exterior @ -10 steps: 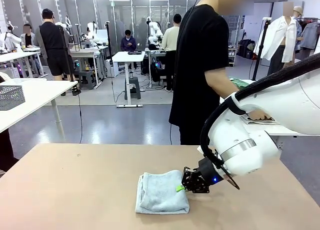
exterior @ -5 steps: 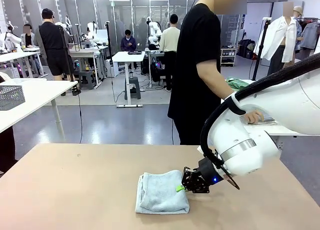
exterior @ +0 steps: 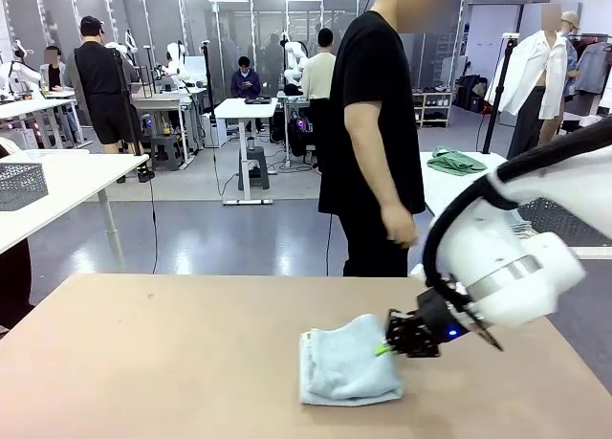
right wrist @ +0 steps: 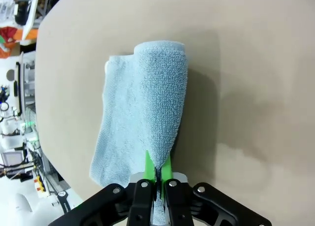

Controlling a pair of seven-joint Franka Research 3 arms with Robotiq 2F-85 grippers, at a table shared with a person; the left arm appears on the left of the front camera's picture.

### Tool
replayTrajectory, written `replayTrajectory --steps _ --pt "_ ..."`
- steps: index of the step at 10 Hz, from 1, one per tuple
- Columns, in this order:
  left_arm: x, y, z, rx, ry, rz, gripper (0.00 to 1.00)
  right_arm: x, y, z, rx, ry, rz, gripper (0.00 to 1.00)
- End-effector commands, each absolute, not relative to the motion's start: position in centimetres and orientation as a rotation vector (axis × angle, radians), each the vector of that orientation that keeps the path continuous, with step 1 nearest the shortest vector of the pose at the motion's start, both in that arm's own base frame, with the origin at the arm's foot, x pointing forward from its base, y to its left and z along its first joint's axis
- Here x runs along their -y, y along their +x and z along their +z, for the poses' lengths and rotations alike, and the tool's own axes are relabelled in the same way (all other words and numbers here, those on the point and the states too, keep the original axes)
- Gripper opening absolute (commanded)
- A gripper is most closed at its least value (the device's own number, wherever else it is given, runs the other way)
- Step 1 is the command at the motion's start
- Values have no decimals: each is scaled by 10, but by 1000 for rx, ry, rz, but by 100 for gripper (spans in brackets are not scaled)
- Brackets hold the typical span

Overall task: Fold the towels and place them in the basket.
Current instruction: Place the folded Towel with hook on the right side of the table.

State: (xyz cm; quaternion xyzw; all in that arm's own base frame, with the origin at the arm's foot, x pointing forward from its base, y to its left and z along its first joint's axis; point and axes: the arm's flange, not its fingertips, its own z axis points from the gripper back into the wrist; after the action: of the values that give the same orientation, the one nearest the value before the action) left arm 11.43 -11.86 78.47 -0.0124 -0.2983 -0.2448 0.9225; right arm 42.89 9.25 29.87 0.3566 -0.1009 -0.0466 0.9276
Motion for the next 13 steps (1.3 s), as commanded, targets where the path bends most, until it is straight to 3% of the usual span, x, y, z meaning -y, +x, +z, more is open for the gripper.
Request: replayTrajectory --steps 1,7,10,13 --pt "120 106 787 627 -24 -515 100 -49 422 326 214 686 -119 5" --pt "120 106 787 627 -24 -515 100 100 418 342 222 500 -127 5" --pt "120 106 787 627 -24 -515 100 129 419 342 206 459 -102 5" --pt "120 106 787 627 -24 -515 100 126 419 343 187 388 -99 62"
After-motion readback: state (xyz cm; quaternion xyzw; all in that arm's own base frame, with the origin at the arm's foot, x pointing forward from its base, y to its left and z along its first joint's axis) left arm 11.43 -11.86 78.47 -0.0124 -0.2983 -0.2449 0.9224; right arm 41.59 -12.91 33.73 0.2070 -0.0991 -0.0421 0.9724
